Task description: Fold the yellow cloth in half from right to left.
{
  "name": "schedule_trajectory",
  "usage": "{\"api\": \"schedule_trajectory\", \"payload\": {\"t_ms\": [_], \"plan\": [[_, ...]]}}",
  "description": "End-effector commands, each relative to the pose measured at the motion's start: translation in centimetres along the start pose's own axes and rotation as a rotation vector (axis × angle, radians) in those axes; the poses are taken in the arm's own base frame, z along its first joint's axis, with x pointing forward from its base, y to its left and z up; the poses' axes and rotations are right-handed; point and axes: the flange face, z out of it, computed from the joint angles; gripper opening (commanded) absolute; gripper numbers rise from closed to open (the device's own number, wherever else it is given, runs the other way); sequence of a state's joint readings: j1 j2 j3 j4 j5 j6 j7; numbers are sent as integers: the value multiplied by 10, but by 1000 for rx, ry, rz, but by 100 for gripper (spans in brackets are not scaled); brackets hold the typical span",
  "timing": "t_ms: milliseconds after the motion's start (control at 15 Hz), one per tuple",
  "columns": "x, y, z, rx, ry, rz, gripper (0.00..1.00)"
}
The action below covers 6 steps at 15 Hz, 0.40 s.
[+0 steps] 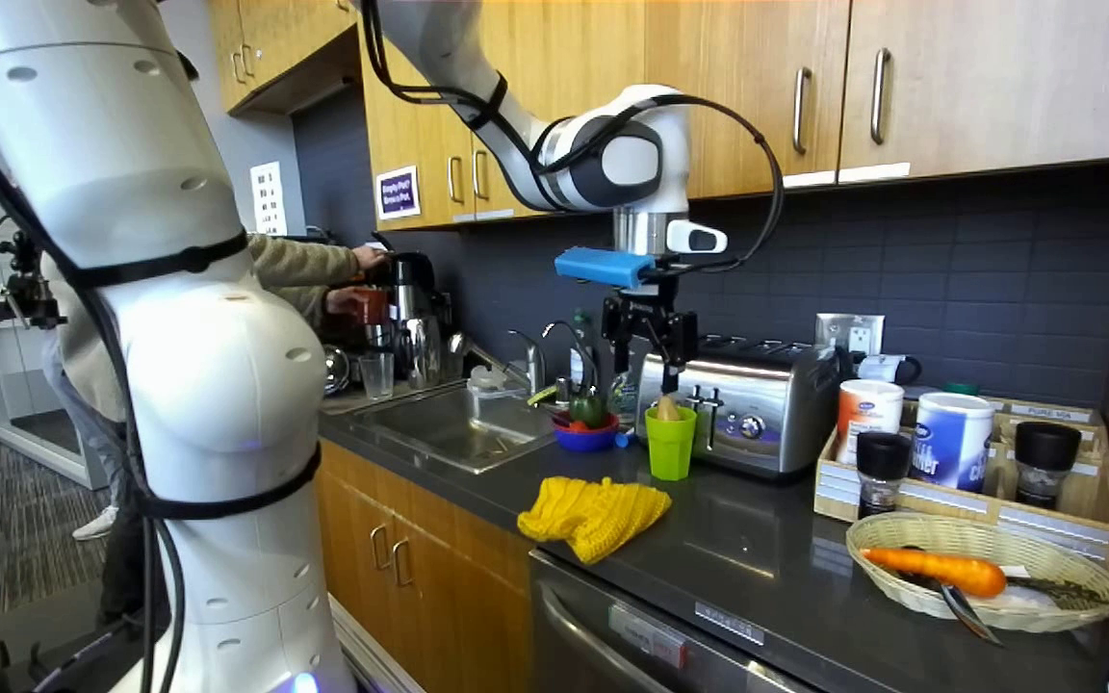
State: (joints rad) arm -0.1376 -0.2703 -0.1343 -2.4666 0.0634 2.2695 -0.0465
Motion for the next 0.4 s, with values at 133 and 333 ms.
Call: {"api": "schedule_trajectory", "payload": {"t_ms": [133, 333], "plan": [[-4, 5, -2, 4, 1, 36, 100], [-4, 5, -2, 4, 1, 44, 100]]}}
